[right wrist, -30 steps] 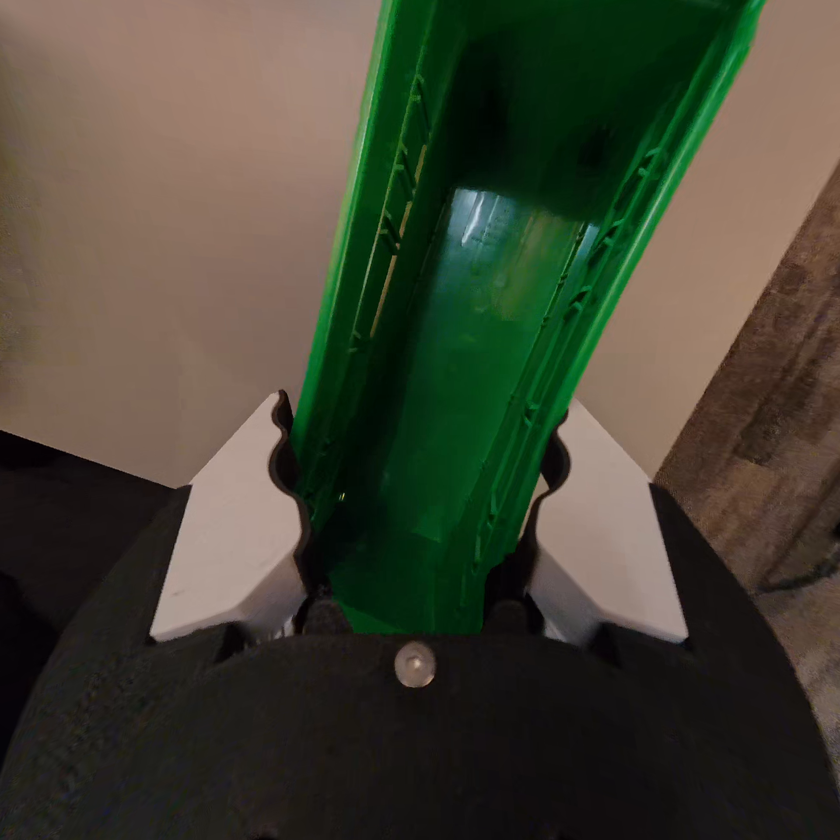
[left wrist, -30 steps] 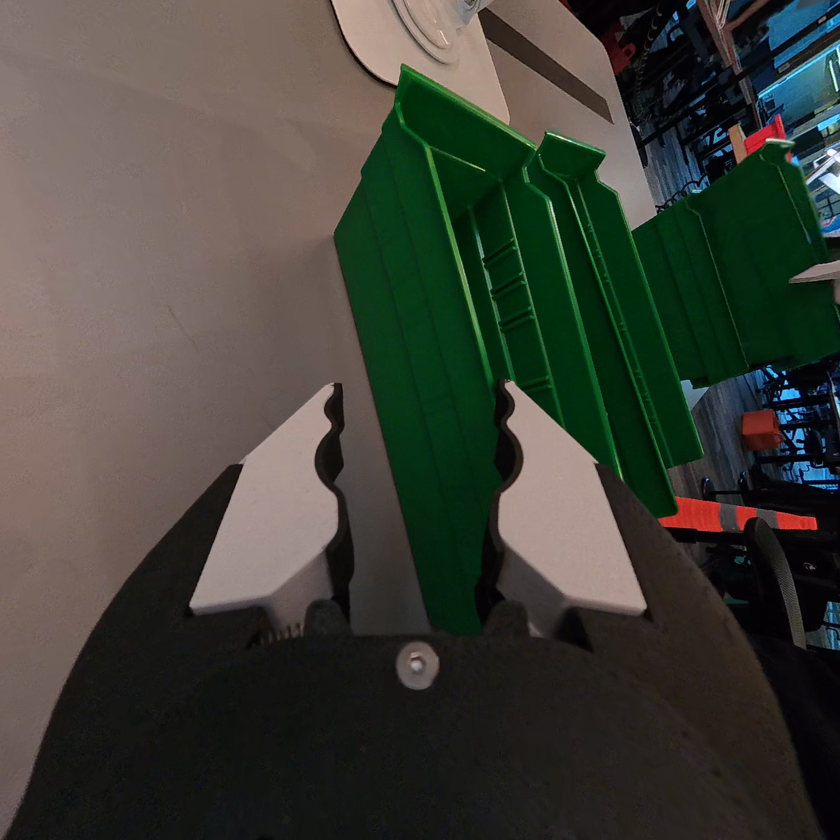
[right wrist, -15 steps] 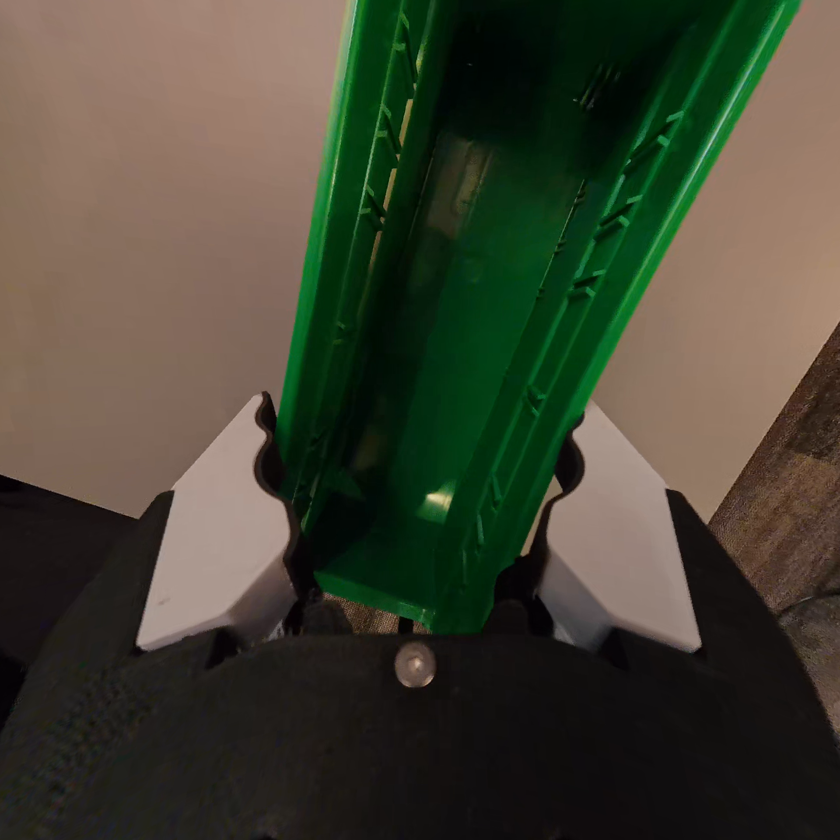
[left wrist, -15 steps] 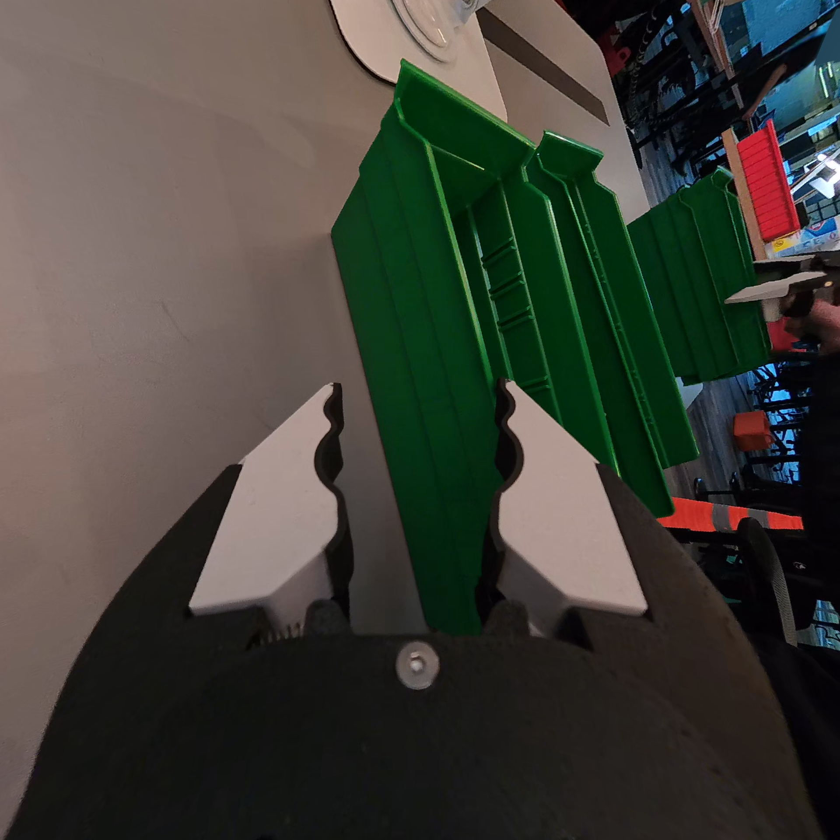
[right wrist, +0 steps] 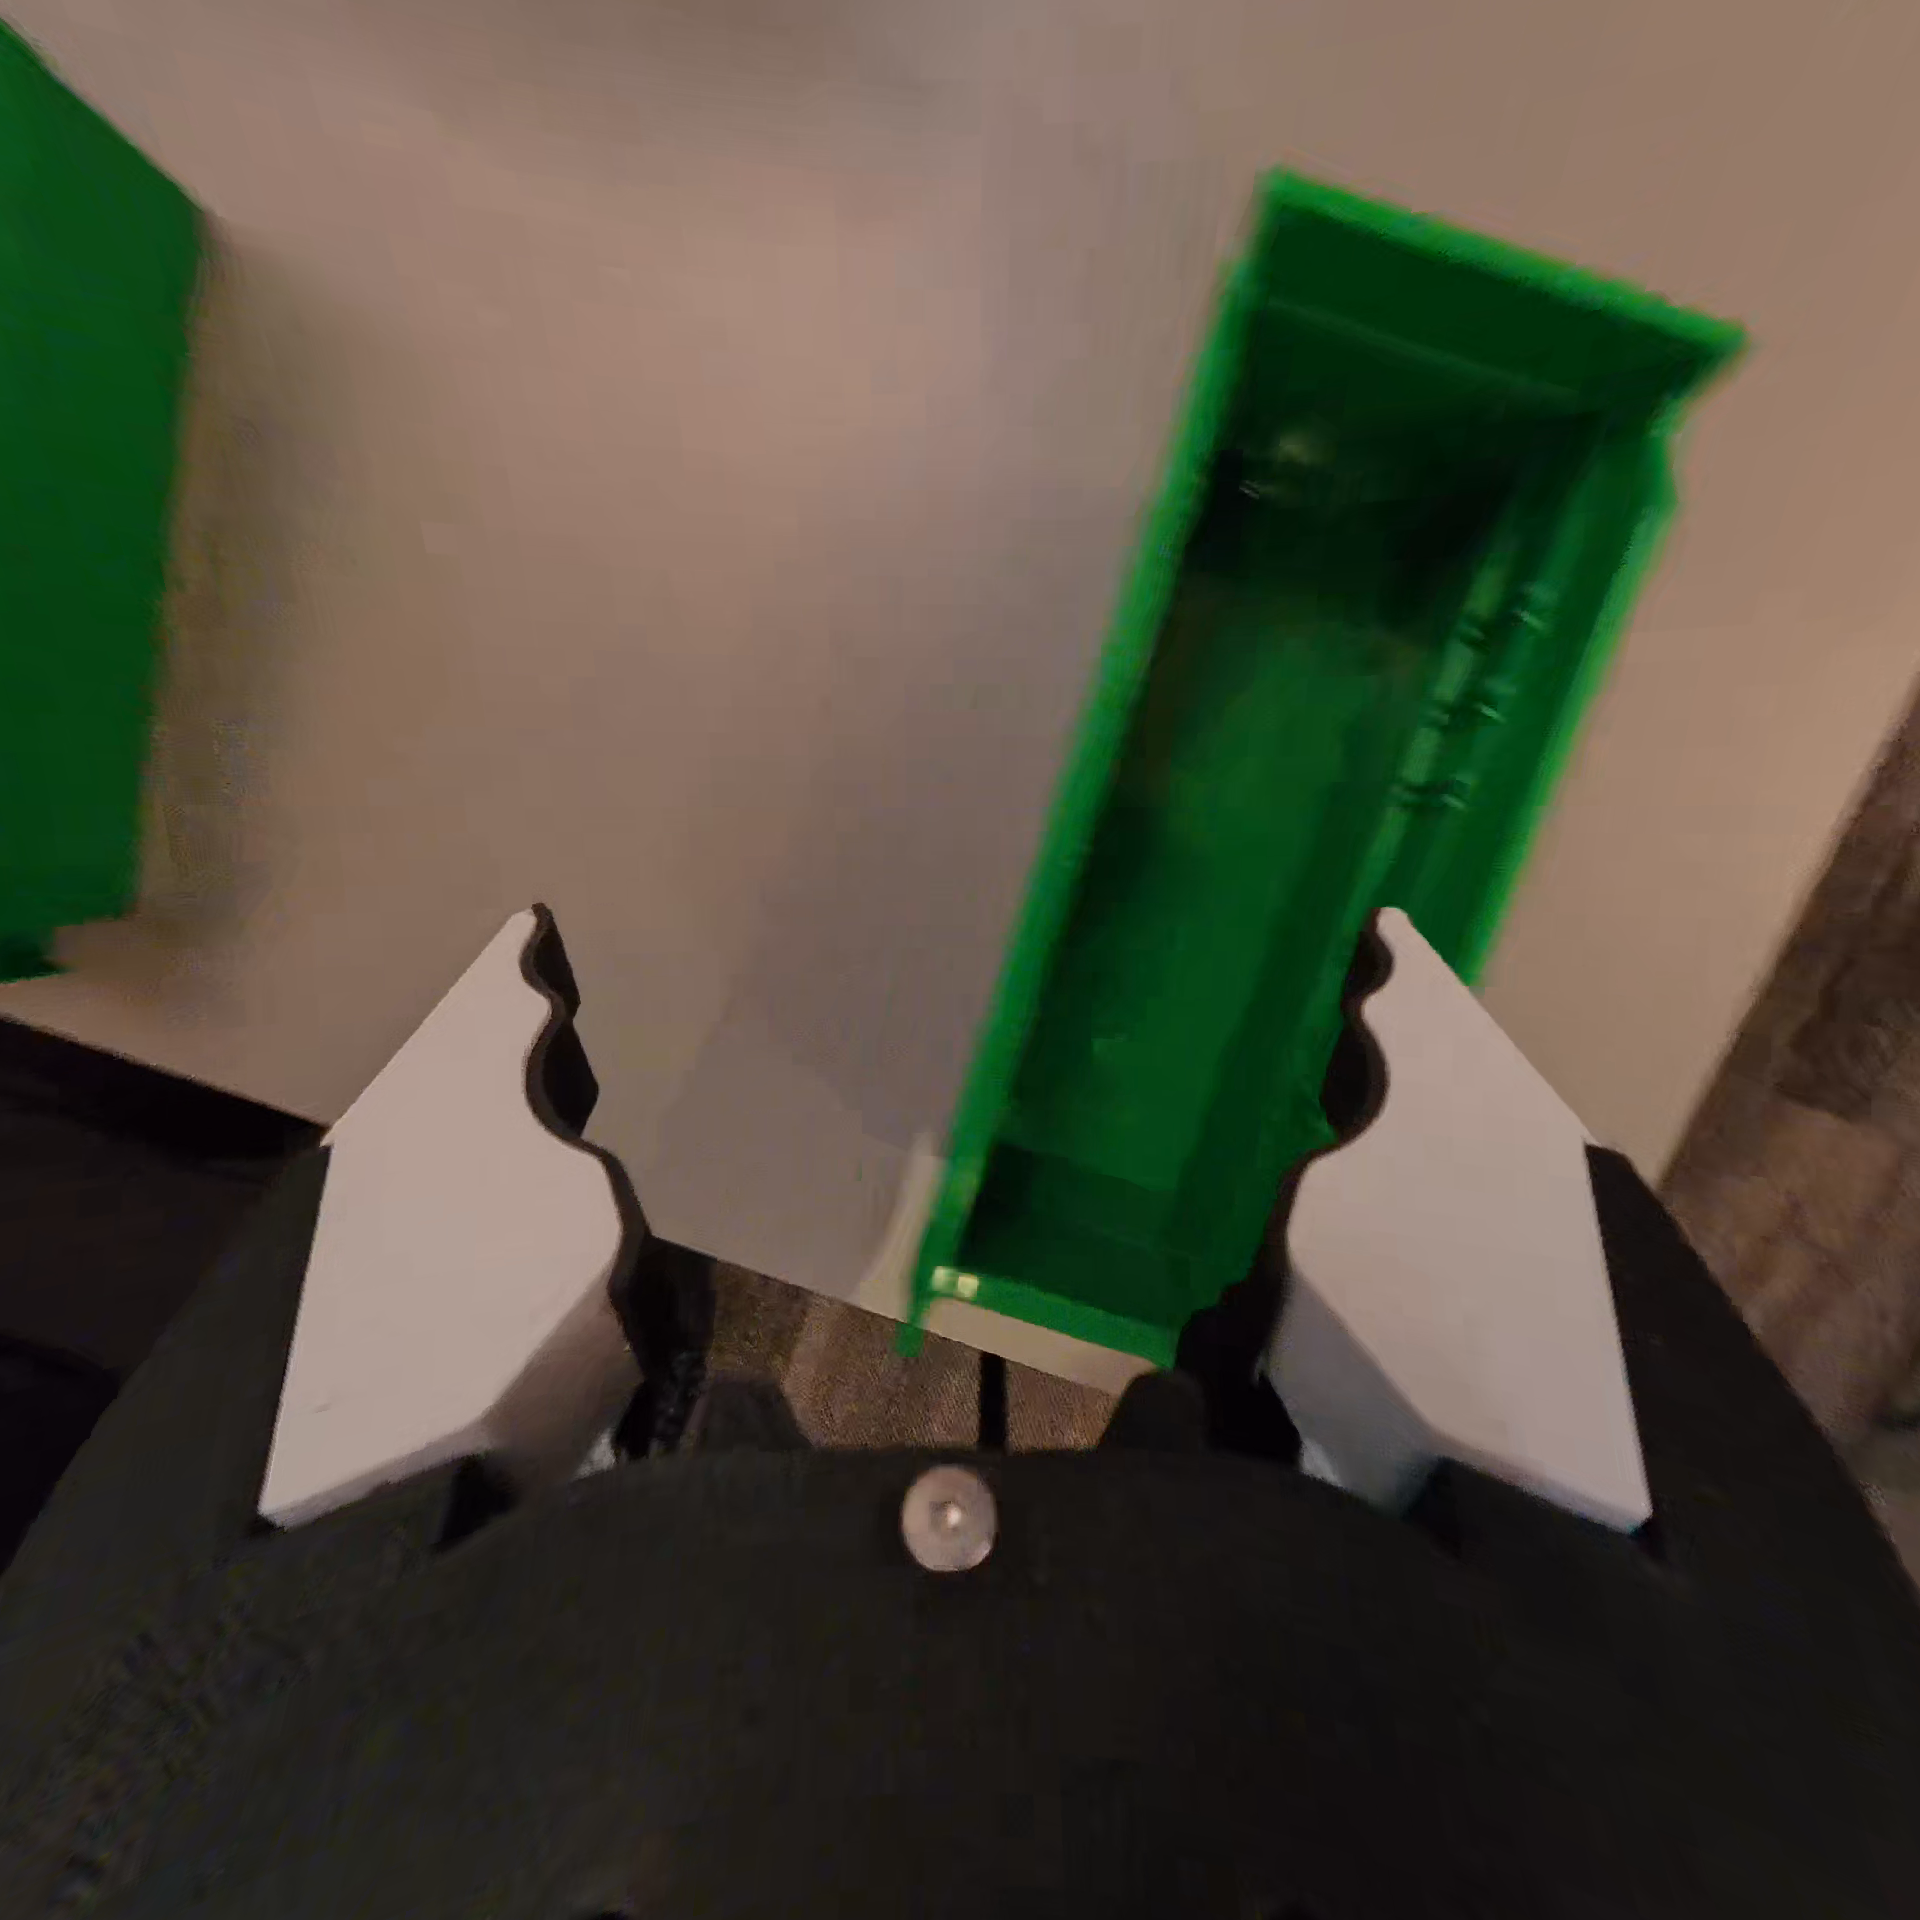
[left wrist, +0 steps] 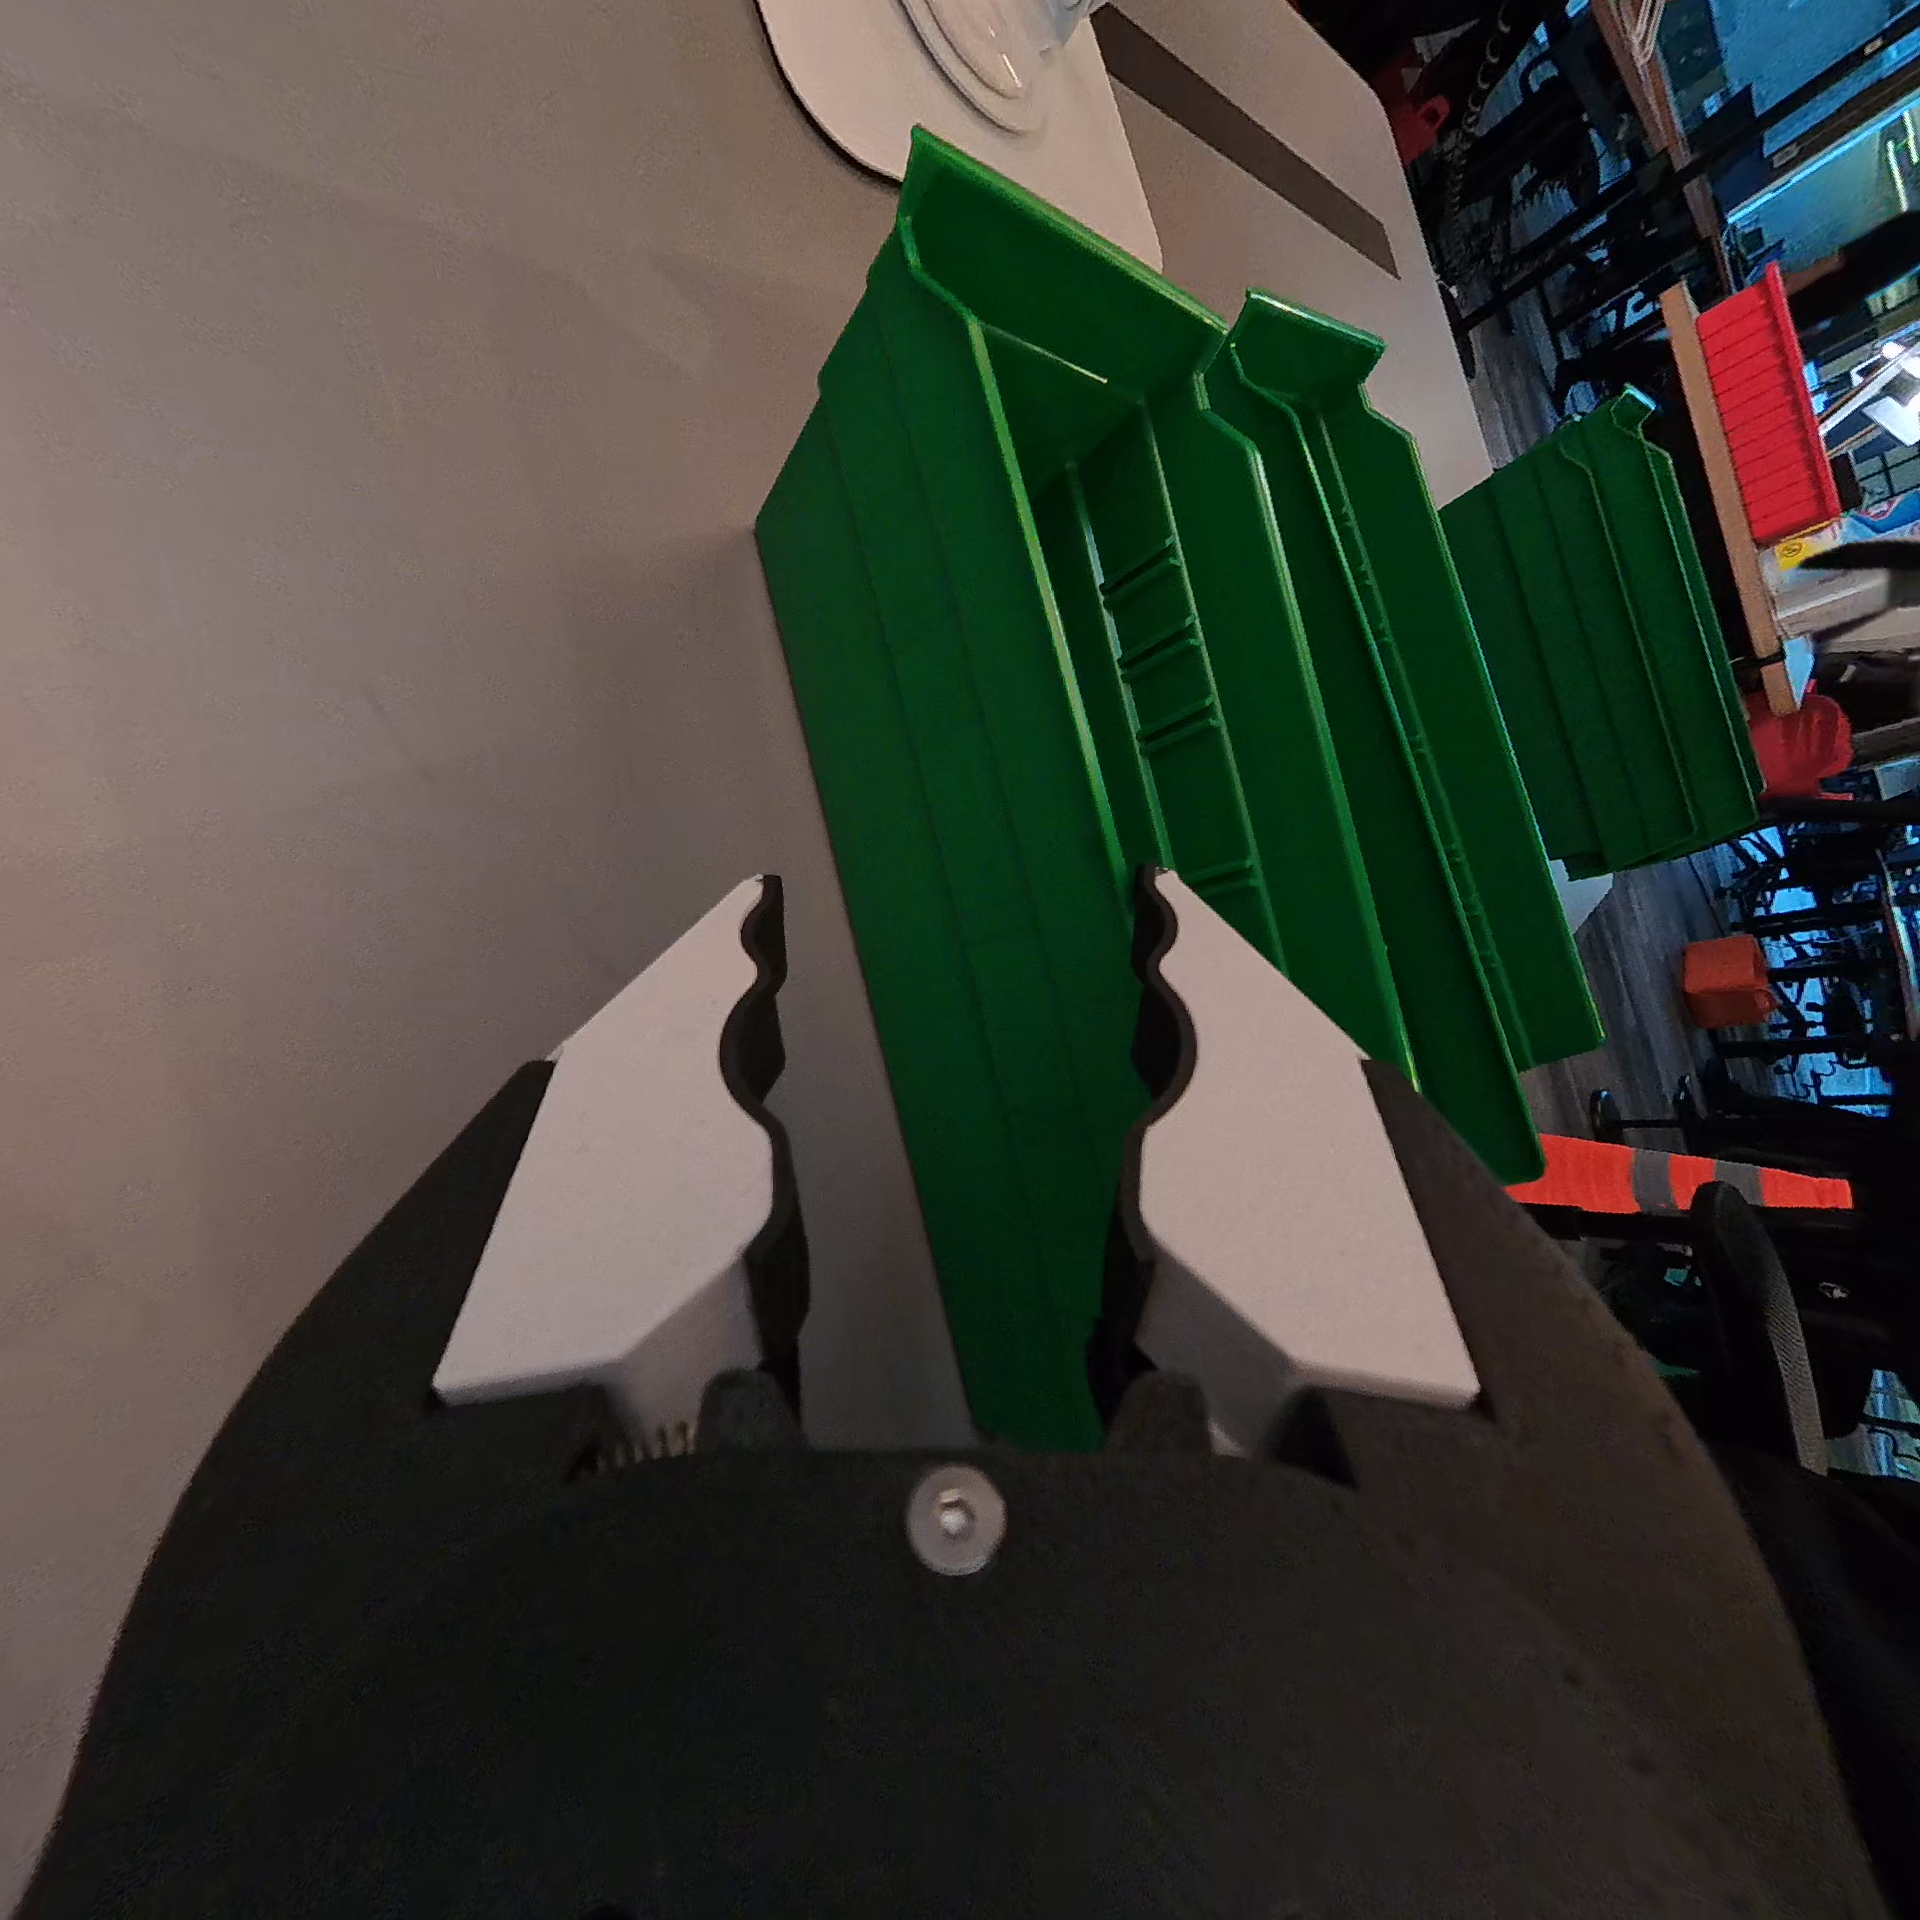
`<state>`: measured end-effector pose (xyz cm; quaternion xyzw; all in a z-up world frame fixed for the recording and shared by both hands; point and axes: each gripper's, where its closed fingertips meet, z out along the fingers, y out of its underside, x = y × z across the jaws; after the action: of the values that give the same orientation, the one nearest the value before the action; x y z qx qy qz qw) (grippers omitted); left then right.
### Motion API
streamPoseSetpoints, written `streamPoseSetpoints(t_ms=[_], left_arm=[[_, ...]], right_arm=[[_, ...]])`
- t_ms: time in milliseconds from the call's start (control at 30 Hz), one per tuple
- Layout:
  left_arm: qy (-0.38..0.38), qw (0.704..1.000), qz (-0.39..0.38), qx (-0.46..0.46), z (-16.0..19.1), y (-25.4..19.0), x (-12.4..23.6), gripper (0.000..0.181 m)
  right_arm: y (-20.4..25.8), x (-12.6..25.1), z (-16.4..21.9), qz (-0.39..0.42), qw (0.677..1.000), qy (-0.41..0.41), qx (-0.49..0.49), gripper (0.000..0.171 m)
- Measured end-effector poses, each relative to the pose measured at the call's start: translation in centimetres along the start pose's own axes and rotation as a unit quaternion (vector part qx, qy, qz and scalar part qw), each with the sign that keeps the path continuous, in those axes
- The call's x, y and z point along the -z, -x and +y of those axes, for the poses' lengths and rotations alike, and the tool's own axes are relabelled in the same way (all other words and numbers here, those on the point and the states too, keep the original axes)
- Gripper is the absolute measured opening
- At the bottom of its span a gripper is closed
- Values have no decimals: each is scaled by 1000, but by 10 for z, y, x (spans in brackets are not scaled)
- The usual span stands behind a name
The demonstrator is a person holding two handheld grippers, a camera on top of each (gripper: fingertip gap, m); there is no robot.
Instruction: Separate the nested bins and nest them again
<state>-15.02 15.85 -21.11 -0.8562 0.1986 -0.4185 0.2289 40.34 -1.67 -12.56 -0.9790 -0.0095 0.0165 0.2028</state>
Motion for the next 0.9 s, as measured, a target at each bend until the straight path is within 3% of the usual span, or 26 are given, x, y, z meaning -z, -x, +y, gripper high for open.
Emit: streamPoseSetpoints(t_ms=[200,333,400,533,633,900], left_arm=[[0,1000,-1,-1,0,0,0,66],[1,1000,-2,-5,1,1,2,66],[0,1000,1,-3,0,2,4,67],[-3,1000,9,1,0,4,5,66],[-5,1000,13,2,-1,4,6,66],[-8,1000,19,9,-1,5,7,66]], right_arm=[[186,0,-57,-129,988,-78,46,155],[294,-44,-69,-182,979,-50,72,156],[327,-72,-65,-164,981,-11,104,156],[346,-120,-64,-122,983,37,129,155],[357,-142,-58,-137,979,73,130,153],[338,-135,-43,-148,951,150,226,137]])
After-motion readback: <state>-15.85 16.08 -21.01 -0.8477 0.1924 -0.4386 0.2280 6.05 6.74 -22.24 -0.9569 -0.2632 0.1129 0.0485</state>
